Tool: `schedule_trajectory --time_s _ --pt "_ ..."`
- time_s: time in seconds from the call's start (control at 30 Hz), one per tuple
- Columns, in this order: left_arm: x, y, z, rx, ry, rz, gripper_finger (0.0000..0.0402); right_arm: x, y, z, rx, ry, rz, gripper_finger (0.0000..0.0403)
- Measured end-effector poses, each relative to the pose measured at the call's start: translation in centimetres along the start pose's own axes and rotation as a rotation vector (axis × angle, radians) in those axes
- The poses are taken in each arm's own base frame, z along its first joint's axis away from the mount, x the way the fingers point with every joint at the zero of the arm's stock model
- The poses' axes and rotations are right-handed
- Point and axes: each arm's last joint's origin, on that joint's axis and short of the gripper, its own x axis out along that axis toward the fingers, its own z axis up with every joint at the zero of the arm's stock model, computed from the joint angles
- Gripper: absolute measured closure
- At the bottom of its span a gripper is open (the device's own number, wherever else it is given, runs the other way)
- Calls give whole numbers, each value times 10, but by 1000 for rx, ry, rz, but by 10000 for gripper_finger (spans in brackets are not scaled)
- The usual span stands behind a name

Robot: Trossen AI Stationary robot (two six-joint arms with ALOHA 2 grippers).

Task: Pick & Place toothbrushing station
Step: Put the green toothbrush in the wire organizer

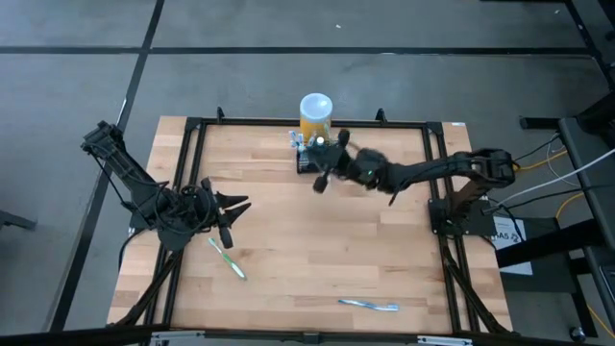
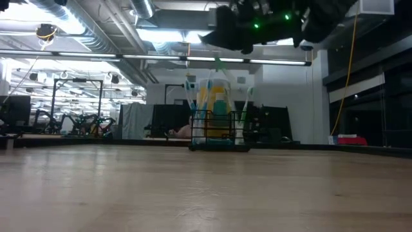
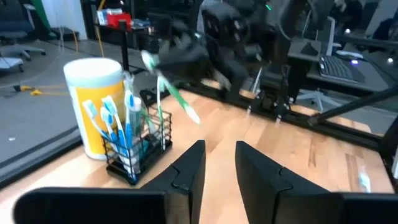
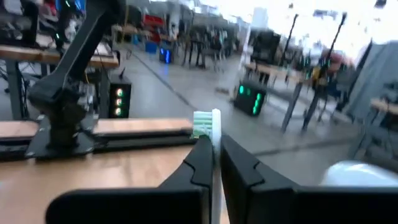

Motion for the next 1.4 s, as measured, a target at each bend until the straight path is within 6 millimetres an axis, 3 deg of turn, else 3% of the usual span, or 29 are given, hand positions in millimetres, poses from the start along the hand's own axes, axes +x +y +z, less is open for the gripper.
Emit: schedule_trajectory --time_s 0.23,0.43,0.6,0.9,1.4 --pt "1 1 -8 -33 57 -19 349 -9 -66 -13 23 -255 65 389" --pt "5 -7 -19 -43 92 -21 360 -29 -90 -41 79 -422 57 389" --pt "10 -15 -30 -51 122 -14 363 -32 -95 -57 89 -413 68 389" --pt "21 -23 -45 -73 173 3 364 -8 -94 -69 61 -391 31 389" --pt "20 -26 -45 -79 170 -12 364 -2 -99 -93 48 -311 -21 389"
